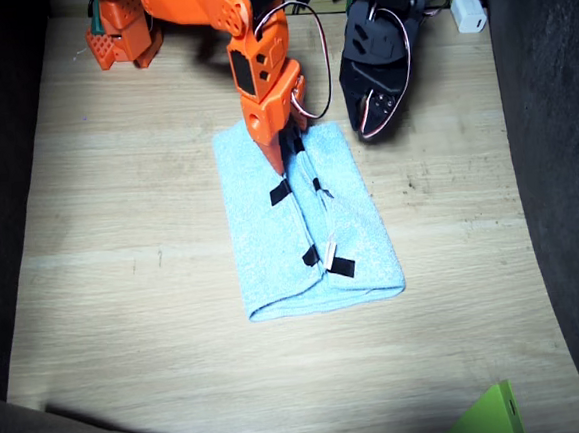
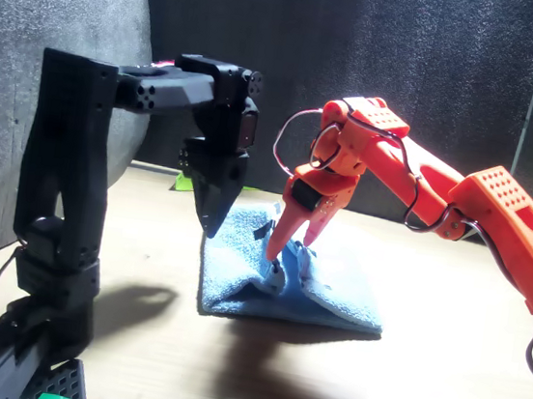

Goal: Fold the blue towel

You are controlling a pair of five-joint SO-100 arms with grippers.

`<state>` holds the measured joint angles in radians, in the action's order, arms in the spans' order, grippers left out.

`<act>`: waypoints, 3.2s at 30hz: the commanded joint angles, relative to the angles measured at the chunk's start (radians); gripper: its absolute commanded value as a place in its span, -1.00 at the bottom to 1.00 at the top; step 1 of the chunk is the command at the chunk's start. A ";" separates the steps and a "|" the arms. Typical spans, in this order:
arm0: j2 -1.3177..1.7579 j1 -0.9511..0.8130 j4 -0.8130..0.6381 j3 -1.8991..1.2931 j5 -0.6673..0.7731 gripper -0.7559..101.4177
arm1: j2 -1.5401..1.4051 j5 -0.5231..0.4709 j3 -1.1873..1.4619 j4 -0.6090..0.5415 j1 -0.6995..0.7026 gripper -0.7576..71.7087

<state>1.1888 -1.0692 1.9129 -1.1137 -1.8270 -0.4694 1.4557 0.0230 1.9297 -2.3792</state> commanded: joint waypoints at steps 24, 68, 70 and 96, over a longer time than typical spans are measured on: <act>-0.074 0.018 0.140 0.380 0.006 -0.99 | -0.120 -0.008 0.023 0.011 -0.009 0.21; 0.121 -0.233 0.144 0.362 0.048 -0.99 | -0.505 0.020 0.156 0.012 0.448 -0.98; 0.169 -0.288 0.143 0.302 0.044 -0.99 | -0.517 0.014 0.192 0.012 0.509 -0.98; 0.189 -0.535 -0.344 -0.388 0.117 -0.99 | -0.255 0.144 0.528 -0.149 0.779 -0.98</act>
<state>1.3039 -1.5861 1.6582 -1.3990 -1.7257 -0.6121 1.5800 0.3850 1.8883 -1.6045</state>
